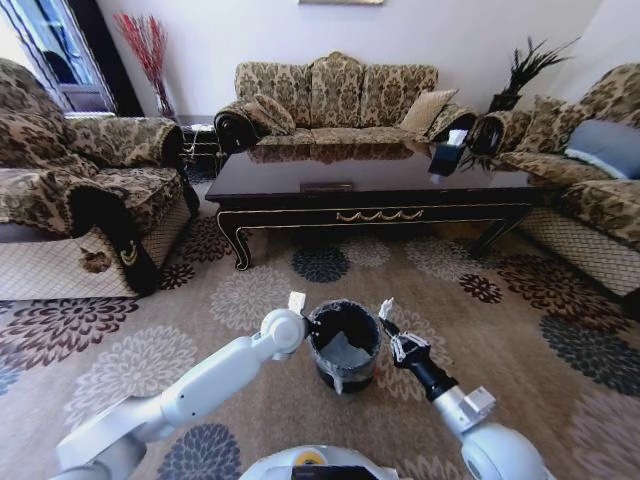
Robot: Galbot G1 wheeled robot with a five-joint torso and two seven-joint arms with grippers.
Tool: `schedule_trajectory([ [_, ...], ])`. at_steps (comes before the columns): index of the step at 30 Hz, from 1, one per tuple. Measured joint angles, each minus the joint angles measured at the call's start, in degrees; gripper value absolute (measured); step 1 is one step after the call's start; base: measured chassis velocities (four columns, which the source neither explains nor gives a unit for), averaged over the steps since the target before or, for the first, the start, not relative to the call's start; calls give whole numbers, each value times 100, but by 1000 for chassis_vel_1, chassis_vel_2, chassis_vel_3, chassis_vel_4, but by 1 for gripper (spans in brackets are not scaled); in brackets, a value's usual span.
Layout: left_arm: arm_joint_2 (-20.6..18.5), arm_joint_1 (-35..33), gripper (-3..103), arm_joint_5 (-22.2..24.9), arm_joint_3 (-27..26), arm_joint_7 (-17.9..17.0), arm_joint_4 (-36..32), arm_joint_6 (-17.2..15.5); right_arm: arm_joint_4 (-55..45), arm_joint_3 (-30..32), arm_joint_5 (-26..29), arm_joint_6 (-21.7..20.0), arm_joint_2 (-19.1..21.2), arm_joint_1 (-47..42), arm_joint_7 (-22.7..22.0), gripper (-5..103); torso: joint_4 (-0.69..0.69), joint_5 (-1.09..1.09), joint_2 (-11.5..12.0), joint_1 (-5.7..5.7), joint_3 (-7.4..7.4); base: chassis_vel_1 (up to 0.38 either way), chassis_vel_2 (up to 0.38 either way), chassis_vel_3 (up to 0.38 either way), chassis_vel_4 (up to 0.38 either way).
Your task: Move to the front of the table and pick up the trash from the floor, then place it into the trash bin.
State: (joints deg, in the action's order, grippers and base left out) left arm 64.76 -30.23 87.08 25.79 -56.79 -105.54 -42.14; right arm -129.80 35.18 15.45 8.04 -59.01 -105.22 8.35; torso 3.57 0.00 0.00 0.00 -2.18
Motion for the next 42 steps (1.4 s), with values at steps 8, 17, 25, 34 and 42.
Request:
schedule_trajectory([
  [8,106,41,2,28,132,-82,-52,0,102,-125,-220,37,9,7,10,0,-1,0,0,0,0,0,0,0,0],
  [17,61,80,2,71,155,-103,-111,0,148,-274,-289,15,6,58,53,-3,-1,0,0,0,0,0,0,0,0],
  [25,12,31,2,43,132,-105,-145,0,151,-333,-346,-45,-28,74,62,23,-1,-1,0,0,0,0,0,0,0],
  [34,-74,-31,2,-65,87,-107,-217,0,113,-343,-421,-34,-84,5,68,61,-1,0,0,0,0,0,0,0,0],
  [42,-51,-4,2,-30,88,-97,-224,0,339,-155,-1569,373,-8,21,334,89,0,0,0,0,0,0,0,0,0],
])
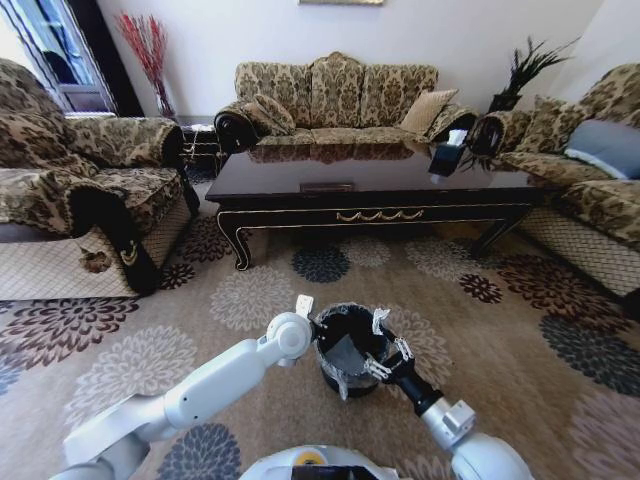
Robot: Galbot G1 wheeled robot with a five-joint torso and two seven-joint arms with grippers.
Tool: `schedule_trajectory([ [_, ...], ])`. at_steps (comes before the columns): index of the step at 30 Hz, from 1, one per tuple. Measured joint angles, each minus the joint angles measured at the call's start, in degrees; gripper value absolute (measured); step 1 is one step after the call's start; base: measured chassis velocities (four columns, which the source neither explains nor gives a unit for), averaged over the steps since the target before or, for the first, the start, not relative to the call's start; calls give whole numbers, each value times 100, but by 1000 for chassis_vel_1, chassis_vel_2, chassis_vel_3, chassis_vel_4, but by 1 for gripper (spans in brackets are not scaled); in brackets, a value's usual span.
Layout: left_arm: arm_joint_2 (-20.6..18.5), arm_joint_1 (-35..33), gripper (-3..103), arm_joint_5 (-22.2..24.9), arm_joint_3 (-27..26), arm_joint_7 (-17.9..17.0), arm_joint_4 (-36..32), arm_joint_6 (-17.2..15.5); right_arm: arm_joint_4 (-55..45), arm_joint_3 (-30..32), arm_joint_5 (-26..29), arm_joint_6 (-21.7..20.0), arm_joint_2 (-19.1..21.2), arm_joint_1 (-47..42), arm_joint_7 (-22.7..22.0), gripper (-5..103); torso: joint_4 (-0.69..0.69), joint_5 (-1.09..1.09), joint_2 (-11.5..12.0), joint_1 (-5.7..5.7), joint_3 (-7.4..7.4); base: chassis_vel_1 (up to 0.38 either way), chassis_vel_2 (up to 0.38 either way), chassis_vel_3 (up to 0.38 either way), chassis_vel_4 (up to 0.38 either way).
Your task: Move to the front of the table and pick up the trash from the floor, then place it into the trash bin.
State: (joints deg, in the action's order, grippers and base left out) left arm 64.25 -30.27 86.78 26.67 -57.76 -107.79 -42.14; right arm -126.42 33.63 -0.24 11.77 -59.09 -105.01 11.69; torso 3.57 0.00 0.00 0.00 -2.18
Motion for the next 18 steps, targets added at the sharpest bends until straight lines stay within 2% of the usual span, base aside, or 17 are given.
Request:
schedule_trajectory([
  [1,3,0,2,1,1,0,-6,0,81,150,-542,198,5,38,108,94,0,0,0,0,0,0,0,0,0],
  [2,3,0,2,1,1,0,-6,0,81,150,-542,198,5,38,108,94,0,0,0,0,0,0,0,0,0],
  [3,5,-3,2,8,3,2,-19,0,123,285,-753,363,24,61,357,98,-1,0,0,0,0,0,0,0,0],
  [5,6,-12,2,8,3,3,-24,0,29,210,-477,219,89,-48,298,100,-1,0,0,0,0,0,0,0,0],
  [7,7,-14,2,8,3,3,-25,0,-22,192,-469,126,91,-74,232,100,0,1,0,0,0,0,0,0,0],
  [8,13,-19,2,14,3,3,-27,0,-110,304,-539,-26,47,-78,358,100,0,0,0,0,0,0,0,0,0],
  [10,23,-27,2,25,0,3,-26,0,-181,470,-1043,10,-67,-31,307,100,-1,-1,0,0,0,0,0,0,0],
  [13,28,-28,2,29,-12,2,-23,0,-306,458,-810,-63,-69,-101,323,100,-1,2,0,0,0,0,0,0,0],
  [15,35,-29,2,36,-18,-2,-9,0,-370,502,-894,-17,-83,-122,360,100,1,-2,0,0,0,0,0,0,0],
  [16,42,-31,2,52,-26,-2,2,0,-437,504,-538,-43,-40,-174,570,100,-1,-1,0,0,0,0,0,0,0],
  [18,44,-33,2,54,-31,-11,15,0,-527,418,-444,-175,-21,-257,463,100,-1,0,0,0,0,0,0,0,0],
])
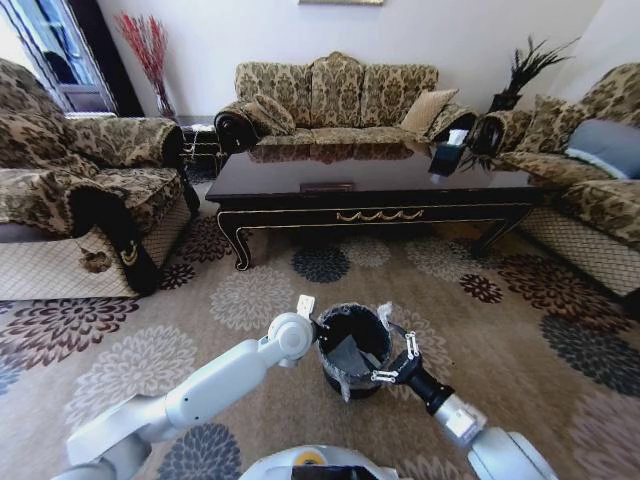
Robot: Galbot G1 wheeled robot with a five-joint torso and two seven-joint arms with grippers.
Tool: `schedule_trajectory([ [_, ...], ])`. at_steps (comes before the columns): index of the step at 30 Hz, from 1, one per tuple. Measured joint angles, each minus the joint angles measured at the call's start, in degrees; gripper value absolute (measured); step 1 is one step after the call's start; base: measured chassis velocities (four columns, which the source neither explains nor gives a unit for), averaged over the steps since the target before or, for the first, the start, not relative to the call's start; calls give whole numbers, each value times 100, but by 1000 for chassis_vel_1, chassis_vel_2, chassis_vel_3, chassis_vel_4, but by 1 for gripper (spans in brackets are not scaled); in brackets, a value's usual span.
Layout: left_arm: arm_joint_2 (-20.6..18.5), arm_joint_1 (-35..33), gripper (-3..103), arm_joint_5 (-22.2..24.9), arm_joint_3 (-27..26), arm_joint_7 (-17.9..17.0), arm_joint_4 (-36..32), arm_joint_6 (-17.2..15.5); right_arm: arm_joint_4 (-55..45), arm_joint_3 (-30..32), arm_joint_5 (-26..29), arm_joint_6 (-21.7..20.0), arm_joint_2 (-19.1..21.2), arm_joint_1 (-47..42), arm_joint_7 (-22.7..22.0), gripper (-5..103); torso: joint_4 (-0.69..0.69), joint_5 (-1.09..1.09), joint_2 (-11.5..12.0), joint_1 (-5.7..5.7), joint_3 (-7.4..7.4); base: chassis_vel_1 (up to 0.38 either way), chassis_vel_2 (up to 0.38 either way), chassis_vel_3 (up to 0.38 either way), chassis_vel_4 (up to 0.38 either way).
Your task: Move to the front of the table and pick up the trash from the floor, then place it into the trash bin.
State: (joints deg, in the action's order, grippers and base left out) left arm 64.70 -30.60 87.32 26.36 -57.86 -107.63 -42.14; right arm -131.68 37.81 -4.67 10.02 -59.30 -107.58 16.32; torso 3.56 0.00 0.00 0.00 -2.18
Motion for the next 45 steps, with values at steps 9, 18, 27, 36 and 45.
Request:
schedule_trajectory([
  [9,50,-13,2,18,0,-13,60,0,37,153,143,392,-29,58,793,100,-1,-1,0,0,0,0,0,0,0],
  [18,80,3,2,40,19,-30,41,0,92,0,620,391,-14,137,764,100,1,0,0,0,0,0,0,0,0],
  [27,-7,-30,2,82,-2,-35,-53,0,129,188,507,647,-95,169,1238,100,-3,0,0,0,0,0,0,0,0],
  [36,11,-25,2,141,9,-81,-86,0,95,-58,-399,662,-321,237,764,100,-4,2,0,0,0,0,0,0,0],
  [45,-1,-84,2,166,-56,-104,-92,0,-40,-61,-585,285,-448,72,356,100,-1,2,0,0,0,0,0,0,0],
])
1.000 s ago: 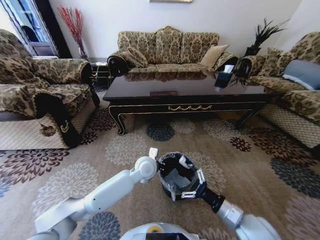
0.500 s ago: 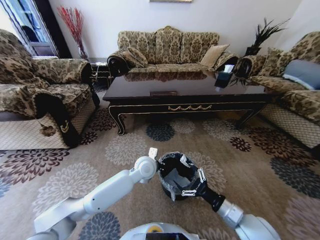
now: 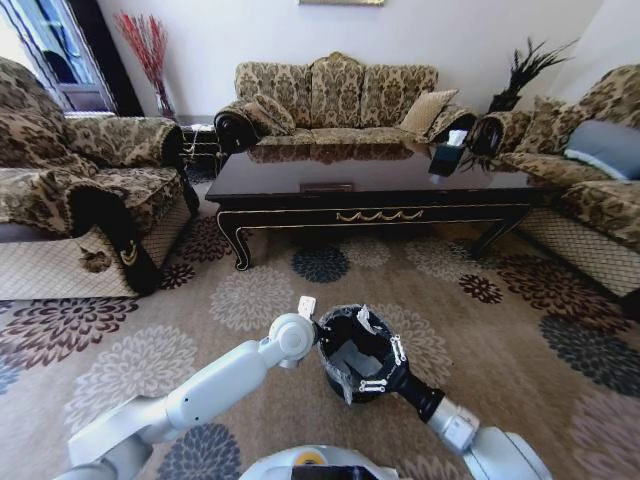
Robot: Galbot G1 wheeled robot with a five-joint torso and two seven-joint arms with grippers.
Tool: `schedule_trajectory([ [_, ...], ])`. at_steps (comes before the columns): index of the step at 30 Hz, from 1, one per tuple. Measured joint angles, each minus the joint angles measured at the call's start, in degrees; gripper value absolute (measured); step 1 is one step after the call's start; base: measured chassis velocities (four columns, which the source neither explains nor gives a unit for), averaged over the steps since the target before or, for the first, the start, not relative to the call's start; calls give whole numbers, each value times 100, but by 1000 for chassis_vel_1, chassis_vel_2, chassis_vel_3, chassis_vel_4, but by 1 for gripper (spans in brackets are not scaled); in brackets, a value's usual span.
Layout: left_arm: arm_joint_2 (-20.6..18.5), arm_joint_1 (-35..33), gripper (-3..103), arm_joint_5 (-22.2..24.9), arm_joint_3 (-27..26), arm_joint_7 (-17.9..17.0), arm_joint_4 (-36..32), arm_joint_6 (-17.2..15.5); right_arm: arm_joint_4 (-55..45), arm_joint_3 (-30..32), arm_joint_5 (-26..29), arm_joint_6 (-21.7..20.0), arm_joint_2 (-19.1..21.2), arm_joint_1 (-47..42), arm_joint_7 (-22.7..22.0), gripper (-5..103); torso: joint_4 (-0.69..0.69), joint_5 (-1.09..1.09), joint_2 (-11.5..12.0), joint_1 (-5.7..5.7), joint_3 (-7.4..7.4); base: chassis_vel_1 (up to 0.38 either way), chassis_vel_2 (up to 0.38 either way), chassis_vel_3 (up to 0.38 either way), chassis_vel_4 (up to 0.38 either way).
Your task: Move to the front of the table and pick up the trash from the floor, then place it into the trash bin.
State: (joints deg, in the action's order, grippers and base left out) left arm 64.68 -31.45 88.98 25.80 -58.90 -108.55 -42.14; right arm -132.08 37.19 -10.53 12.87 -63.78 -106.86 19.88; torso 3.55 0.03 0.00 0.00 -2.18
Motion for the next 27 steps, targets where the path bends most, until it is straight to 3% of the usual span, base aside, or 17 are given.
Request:
schedule_trajectory([
  [1,-36,0,2,6,-6,2,-10,0,54,119,-389,412,-128,97,276,100,2,-6,0,0,0,0,0,0,0],
  [2,-48,2,2,14,-10,5,-10,0,-9,5,120,137,-111,55,339,100,-1,1,0,0,0,0,0,0,0],
  [5,-58,23,2,20,-21,1,-10,0,-64,90,-212,307,-212,4,543,100,2,-9,0,0,1,0,0,0,0],
  [7,-53,27,2,36,-34,5,-17,0,-15,12,283,208,-193,-11,771,100,2,-4,0,0,0,0,0,0,0],
  [8,-51,32,2,45,-34,-3,-34,0,-143,-96,168,-114,-167,-103,284,100,-3,5,0,0,0,0,0,0,0],
  [9,-53,34,2,42,-37,-7,-46,0,-115,-46,-213,148,-231,-121,119,100,3,-7,-1,0,1,0,0,0,0],
  [11,-51,13,2,60,-39,15,-48,0,-168,-166,361,-182,-202,-164,68,100,0,1,0,0,0,0,0,0,0],
  [12,-64,-2,2,54,-37,-3,-54,0,-281,-203,-12,-259,-209,-238,-386,100,2,1,0,0,0,0,0,0,0],
  [14,-80,-34,2,40,-39,-6,-64,0,-231,-135,57,-17,-264,-201,-303,100,5,-9,0,0,0,0,0,0,0],
  [15,-81,-58,2,46,-42,5,-75,0,-343,-280,630,-507,-242,-241,-729,100,-4,-1,0,0,-1,0,0,0,0],
  [18,-95,-69,2,28,-43,-5,-90,0,-371,-251,5,-213,-364,-257,-1230,100,3,-5,0,0,0,0,0,0,0],
  [19,-91,-99,2,29,-53,25,-89,0,-368,-161,557,-351,-407,-200,-630,100,-2,-1,0,0,-1,0,0,0,0],
  [20,-88,-101,2,26,-47,24,-87,0,-498,-226,538,-713,-418,-262,-870,100,-2,5,0,0,-1,0,0,0,0],
  [22,-82,-95,2,-5,-34,21,-82,0,-537,-70,524,-358,-484,-264,-171,100,5,-9,0,0,1,0,0,0,0],
  [24,-67,-94,2,0,-33,40,-73,0,-677,-81,847,-615,-405,-345,-151,100,-1,2,0,0,-1,0,0,0,0],
  [25,-64,-84,2,-12,-23,23,-79,0,-757,-135,523,-513,-432,-390,-448,100,0,-2,0,0,0,0,0,0,0],
  [27,-58,-62,2,-11,-11,32,-86,0,-761,-17,1058,-366,-376,-353,367,100,3,-5,0,0,0,0,0,0,0],
])
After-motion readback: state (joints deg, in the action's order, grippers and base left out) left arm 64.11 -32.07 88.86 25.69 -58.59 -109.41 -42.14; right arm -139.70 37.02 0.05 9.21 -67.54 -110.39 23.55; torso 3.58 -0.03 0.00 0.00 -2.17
